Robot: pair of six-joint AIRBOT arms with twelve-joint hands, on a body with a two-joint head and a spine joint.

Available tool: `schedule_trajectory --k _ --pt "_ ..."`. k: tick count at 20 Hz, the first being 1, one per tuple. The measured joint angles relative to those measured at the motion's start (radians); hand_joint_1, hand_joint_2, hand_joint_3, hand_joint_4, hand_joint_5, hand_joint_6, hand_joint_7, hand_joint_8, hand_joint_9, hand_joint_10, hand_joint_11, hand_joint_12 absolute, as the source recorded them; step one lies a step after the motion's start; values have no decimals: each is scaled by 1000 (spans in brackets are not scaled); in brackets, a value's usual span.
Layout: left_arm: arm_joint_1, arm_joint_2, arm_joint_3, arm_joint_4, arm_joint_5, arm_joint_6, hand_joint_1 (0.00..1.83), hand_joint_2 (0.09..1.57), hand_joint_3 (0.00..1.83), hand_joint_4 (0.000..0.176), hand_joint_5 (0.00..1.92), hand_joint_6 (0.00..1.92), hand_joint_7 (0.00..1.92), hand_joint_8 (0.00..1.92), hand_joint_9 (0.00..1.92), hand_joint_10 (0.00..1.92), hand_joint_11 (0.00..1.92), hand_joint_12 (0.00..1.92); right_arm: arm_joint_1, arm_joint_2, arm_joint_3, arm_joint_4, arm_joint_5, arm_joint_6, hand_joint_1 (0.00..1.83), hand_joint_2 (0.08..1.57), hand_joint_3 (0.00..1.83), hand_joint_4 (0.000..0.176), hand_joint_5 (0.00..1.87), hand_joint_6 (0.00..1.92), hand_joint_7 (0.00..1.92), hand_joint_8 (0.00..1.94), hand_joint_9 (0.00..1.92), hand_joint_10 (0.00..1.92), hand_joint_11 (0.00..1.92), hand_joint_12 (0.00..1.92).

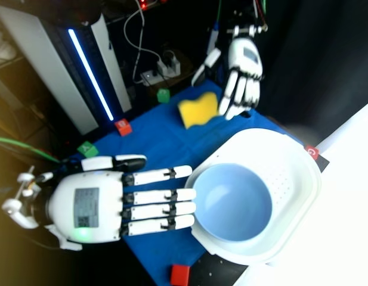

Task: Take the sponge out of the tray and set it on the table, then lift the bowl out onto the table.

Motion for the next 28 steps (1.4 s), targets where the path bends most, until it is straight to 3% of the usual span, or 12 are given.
schedule_trajectory --k 1,2,4,5,6,7,11,13,18,21,24,28 --pt "2 3 -1 -20 -19 21 680 864 0 110 145 3 411 3 417 23 97 665 0 0 -4 -3 2 0 508 1214 0 134 277 1 142 0 61 0 0 162" --pt "6 4 -3 -63 -34 59 681 847 0 65 157 0 342 0 356 4 37 748 0 -1 -6 -8 7 0 511 1204 0 123 277 1 142 0 50 1 0 136" --pt "13 4 -3 -138 -46 110 777 815 0 35 150 5 147 8 113 11 1 380 0 -1 -5 -9 16 0 554 1165 0 99 291 5 153 3 68 7 3 113" --pt "13 4 2 -171 -46 132 735 824 1 52 150 6 109 1 87 11 5 323 0 -3 4 -8 24 1 546 1147 0 122 293 4 168 8 98 17 46 132" --pt "16 -1 11 -200 -51 153 754 806 0 109 119 5 45 9 17 1 0 64 0 -5 18 -2 29 2 551 1134 0 136 287 1 171 8 104 16 43 133" --pt "20 -20 32 -238 -58 156 788 821 3 134 88 0 8 1 3 0 0 12 3 -10 40 5 31 2 522 1102 0 153 258 0 149 1 95 9 52 138" --pt "26 -91 79 -309 -45 159 840 873 20 137 67 0 0 0 0 0 0 0 66 -53 106 21 25 2 606 1086 0 176 305 13 169 6 127 13 104 171" --pt "30 -113 92 -317 -39 158 751 873 13 163 36 0 0 0 0 0 0 0 91 -90 132 14 22 2 623 1073 0 176 316 11 177 6 155 18 134 187" --pt "35 -121 102 -333 -19 159 660 865 3 141 0 0 0 0 0 0 0 0 187 -169 197 -106 -58 3 685 1002 0 176 348 0 217 3 211 1 0 657" --pt "35 -131 102 -345 -38 159 648 871 5 131 0 0 0 0 0 0 0 0 215 -216 232 -180 -134 3 757 982 0 176 343 1 159 6 108 6 0 331" --pt "35 -134 102 -347 -53 160 650 852 0 157 0 0 0 0 0 0 0 0 220 -248 248 -233 -200 3 798 951 0 176 381 7 169 1 108 0 0 429" --pt "38 -137 101 -325 -45 158 673 866 3 162 0 0 0 0 0 0 0 0 231 -272 274 -236 -235 3 713 979 6 176 371 0 155 1 97 6 0 255"
